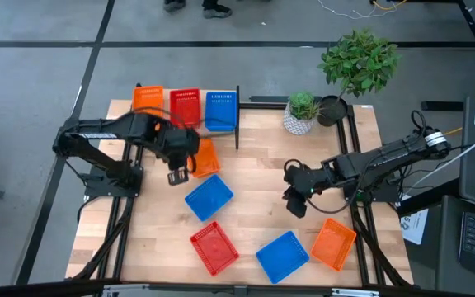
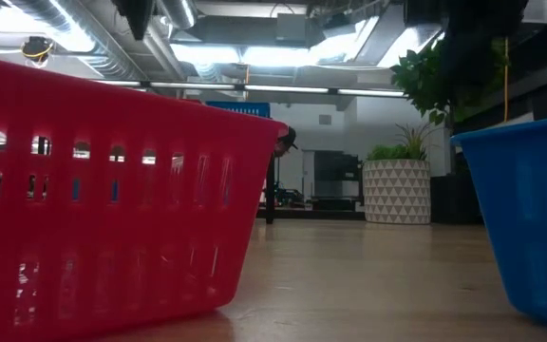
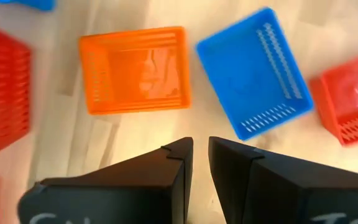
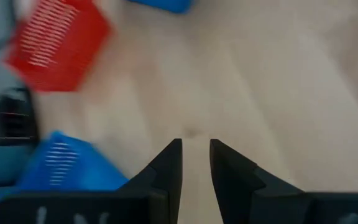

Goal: Stack baskets on shelf by color
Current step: Move the bins to the center of the table

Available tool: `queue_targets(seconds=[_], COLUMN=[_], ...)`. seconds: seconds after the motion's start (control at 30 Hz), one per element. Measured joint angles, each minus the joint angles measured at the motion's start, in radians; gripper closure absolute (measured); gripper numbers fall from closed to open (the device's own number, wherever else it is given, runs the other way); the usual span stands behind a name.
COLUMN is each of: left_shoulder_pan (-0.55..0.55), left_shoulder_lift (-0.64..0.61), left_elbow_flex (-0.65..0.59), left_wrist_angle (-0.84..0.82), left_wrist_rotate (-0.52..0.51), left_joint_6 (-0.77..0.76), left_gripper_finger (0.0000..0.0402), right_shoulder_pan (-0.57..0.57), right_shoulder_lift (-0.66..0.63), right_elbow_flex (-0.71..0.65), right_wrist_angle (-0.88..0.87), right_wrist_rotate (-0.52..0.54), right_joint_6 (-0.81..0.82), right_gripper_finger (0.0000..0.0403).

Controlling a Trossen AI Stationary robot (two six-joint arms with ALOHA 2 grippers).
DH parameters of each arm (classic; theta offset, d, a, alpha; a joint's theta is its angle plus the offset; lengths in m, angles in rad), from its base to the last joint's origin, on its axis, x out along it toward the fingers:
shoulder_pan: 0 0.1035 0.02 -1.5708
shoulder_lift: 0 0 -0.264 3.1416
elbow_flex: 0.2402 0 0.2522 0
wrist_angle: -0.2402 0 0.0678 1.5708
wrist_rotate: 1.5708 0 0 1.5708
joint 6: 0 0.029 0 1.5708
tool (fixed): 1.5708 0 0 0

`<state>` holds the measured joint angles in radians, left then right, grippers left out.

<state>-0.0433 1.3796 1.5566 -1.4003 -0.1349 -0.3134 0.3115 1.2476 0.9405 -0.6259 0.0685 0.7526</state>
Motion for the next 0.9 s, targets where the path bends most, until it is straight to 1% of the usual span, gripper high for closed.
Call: queue_targets(seconds=[0.07, 0.17, 0.3, 0.4, 0.5, 0.6, 0.67, 0.77, 0.83, 0.9], left_shoulder_pan=[-0.051, -0.120, -0.191, -0.227, -0.253, -0.275, -0.287, -0.298, -0.299, -0.299], left_shoulder_lift=[0.000, 0.000, 0.000, 0.000, 0.000, 0.000, 0.000, 0.000, 0.000, 0.000], left_elbow_flex=[0.000, 0.000, 0.000, 0.000, 0.000, 0.000, 0.000, -0.001, -0.001, -0.001], left_wrist_angle=[-0.006, -0.006, -0.006, -0.006, -0.006, -0.006, -0.006, -0.006, -0.006, -0.006], left_wrist_rotate=[-0.004, -0.016, -0.041, -0.047, -0.047, -0.067, -0.075, -0.078, -0.081, -0.085], left_joint_6=[0.000, 0.000, 0.001, 0.006, 0.007, 0.008, 0.009, 0.010, 0.012, 0.012], left_gripper_finger=[0.0356, 0.0356, 0.0356, 0.0356, 0.0356, 0.0356, 0.0356, 0.0356, 0.0357, 0.0357], right_shoulder_pan=[0.055, 0.158, 0.300, 0.388, 0.441, 0.466, 0.471, 0.465, 0.452, 0.434], right_shoulder_lift=[0.004, 0.028, 0.095, 0.155, 0.219, 0.280, 0.326, 0.392, 0.428, 0.469], right_elbow_flex=[0.000, 0.001, 0.001, 0.001, 0.001, 0.001, 0.012, 0.062, 0.111, 0.174], right_wrist_angle=[0.073, 0.191, 0.368, 0.502, 0.582, 0.598, 0.574, 0.534, 0.464, 0.355], right_wrist_rotate=[0.016, 0.090, 0.165, 0.174, 0.174, 0.175, 0.171, 0.146, 0.129, 0.087], right_joint_6=[0.046, 0.130, 0.202, 0.228, 0.296, 0.388, 0.444, 0.474, 0.477, 0.478], right_gripper_finger=[0.0322, 0.0322, 0.0322, 0.0322, 0.0322, 0.0322, 0.0322, 0.0322, 0.0323, 0.0327])
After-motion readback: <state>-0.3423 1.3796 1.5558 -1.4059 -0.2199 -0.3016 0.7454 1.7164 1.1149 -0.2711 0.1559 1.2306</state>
